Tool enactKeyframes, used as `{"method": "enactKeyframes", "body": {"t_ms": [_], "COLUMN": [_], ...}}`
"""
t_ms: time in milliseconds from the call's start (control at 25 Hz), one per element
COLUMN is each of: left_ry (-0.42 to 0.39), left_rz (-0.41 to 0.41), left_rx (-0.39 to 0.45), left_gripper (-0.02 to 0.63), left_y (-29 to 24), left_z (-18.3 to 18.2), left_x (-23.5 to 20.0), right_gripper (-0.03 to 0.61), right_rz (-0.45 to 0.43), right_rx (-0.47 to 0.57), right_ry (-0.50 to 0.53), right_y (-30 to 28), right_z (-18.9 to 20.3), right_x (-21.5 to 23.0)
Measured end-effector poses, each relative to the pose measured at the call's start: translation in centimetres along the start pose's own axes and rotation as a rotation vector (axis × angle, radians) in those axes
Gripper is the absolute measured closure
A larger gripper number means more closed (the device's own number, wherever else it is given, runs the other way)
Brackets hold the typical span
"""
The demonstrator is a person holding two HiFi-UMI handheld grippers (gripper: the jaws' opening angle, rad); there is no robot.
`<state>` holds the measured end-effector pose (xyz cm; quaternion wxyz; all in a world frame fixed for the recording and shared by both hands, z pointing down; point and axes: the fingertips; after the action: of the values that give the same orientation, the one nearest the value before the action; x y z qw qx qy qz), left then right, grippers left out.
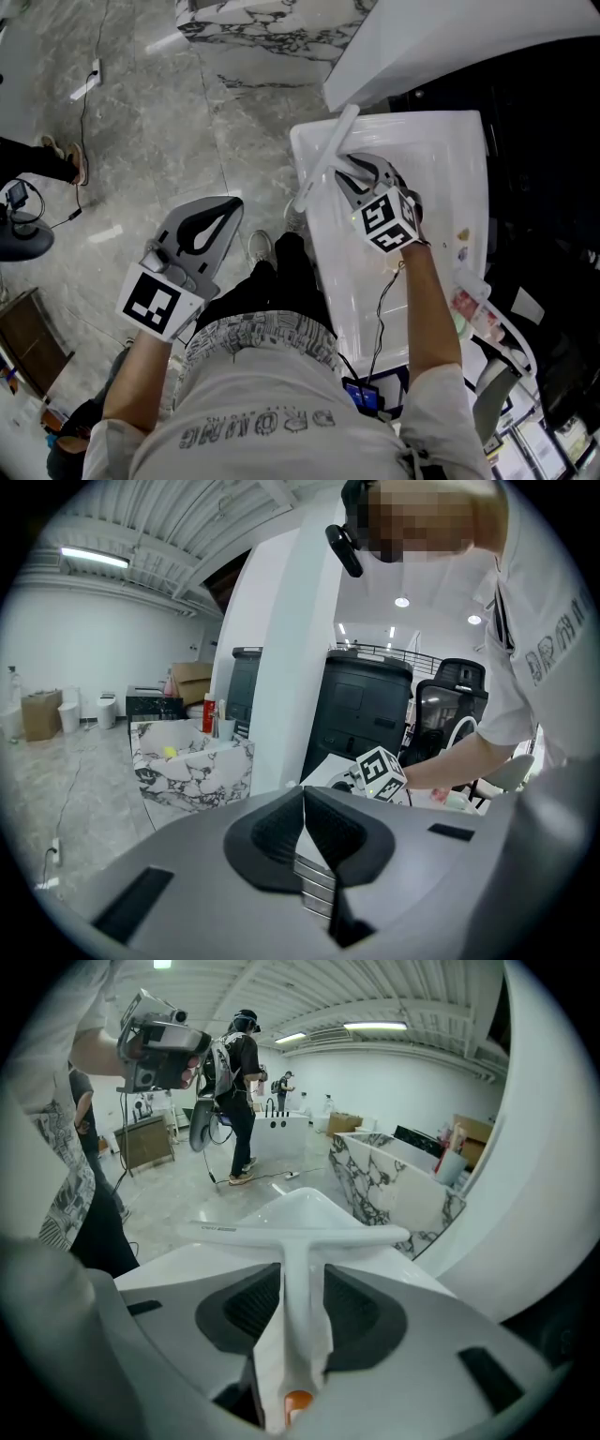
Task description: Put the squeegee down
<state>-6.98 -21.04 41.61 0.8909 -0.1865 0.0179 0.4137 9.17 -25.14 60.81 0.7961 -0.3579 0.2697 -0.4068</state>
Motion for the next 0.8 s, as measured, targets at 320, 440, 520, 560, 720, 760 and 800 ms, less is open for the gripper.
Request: {"method": "enactKeyframes", "body": {"t_ms": [320, 440, 520, 560, 720, 760, 800], "left_ry": [-0.012, -0.015, -0.024, -0.029, -0.043, -0.047, -0.050], "left_rz": [0.008, 0.017, 0.025, 0.029, 0.040, 0.042, 0.044], "left_rx": [0.007, 0.016, 0.026, 0.032, 0.051, 0.055, 0.058], "left_gripper": [0.594, 0.594, 0.594, 0.594, 0.594, 0.594, 0.594], "left_y": [0.0, 0.1, 0.3, 0.4, 1.1, 1.4, 1.6], "left_z": [-0.5, -1.0, -1.4, -1.6, -2.3, -2.5, -2.7], "left_x": [0.1, 0.5, 0.8, 1.0, 1.7, 1.9, 2.0], "right_gripper": [0.420, 0.420, 0.420, 0.420, 0.420, 0.422, 0.423], "right_rz": [0.040, 0.064, 0.072, 0.077, 0.106, 0.114, 0.123], "right_rx": [0.064, 0.085, 0.107, 0.118, 0.153, 0.163, 0.172], "right_ry": [-0.055, -0.080, -0.098, -0.104, -0.121, -0.126, -0.131], "right_y": [2.5, 3.8, 4.9, 5.4, 7.6, 8.2, 8.7], "right_z": [-2.0, -2.6, -3.4, -3.8, -5.1, -5.3, -5.5], "right_x": [0.8, 0.8, 0.6, 0.4, -0.3, -0.5, -0.6]}}
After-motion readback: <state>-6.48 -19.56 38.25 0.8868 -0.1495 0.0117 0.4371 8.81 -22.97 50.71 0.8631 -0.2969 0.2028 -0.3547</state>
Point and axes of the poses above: the fingertips, and each gripper's own axes: y backward along the fingers, x to its right, z out of its underside, and after that the axes turned 2 degrees about -y, right-handed
